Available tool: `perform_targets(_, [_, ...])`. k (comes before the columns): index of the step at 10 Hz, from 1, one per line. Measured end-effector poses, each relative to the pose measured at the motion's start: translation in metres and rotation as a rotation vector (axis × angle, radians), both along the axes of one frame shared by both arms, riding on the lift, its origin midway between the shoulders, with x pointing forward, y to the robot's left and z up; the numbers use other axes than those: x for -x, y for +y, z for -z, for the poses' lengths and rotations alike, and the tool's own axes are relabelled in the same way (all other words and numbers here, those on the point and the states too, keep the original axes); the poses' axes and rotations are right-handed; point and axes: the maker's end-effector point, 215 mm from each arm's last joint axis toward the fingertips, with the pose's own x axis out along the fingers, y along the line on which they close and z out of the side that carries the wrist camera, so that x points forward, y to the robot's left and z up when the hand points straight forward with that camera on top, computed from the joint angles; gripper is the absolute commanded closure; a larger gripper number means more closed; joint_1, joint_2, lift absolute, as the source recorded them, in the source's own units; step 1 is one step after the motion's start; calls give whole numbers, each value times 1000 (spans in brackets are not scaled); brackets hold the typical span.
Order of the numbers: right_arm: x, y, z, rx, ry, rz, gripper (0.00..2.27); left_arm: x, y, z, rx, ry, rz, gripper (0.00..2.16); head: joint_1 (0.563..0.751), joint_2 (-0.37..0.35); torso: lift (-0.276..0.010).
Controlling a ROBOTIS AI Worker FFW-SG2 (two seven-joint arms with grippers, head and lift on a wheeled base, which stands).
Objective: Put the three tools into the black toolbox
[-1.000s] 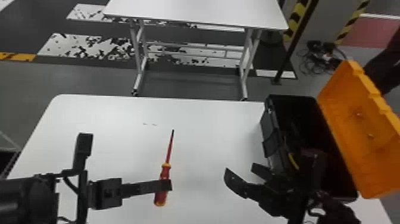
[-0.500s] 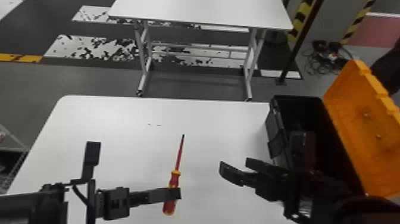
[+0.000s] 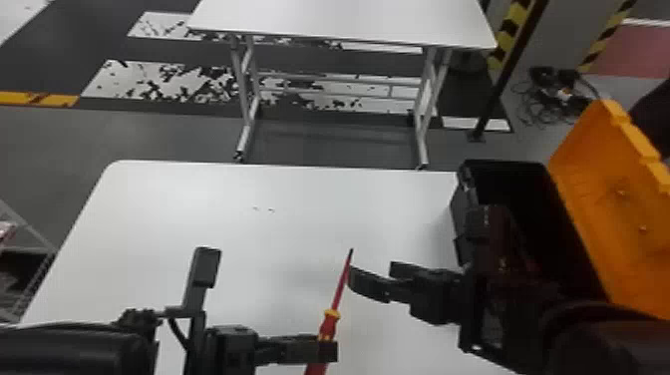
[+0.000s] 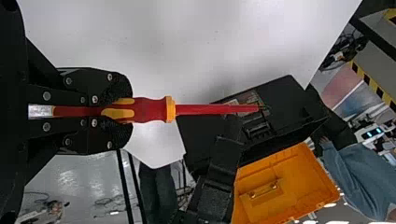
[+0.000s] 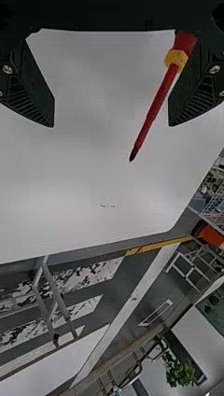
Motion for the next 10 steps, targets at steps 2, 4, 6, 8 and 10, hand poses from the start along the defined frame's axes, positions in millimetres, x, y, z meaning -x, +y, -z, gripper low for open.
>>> perform_targets(2, [5, 8, 7, -5, 25, -18, 107, 4, -9, 3, -23, -12, 27, 1970, 695, -47, -51])
perform_targets(4, [8, 14, 9, -13, 36, -30, 535, 4, -14, 5, -32, -25, 36, 1970, 695, -47, -51])
perform_targets(6, [10, 17, 12, -21, 53, -39, 2186, 3, -17, 6, -30, -31, 39, 1970, 695, -46, -51])
perform_targets(8, [9, 18, 14, -8, 60, -34, 2243, 1, -19, 7, -33, -38, 38, 1970, 695, -48, -51])
perform_targets(10, [8, 17, 12, -4, 45, -29, 2240, -2, -17, 9, -39, -44, 36, 1970, 695, -46, -51])
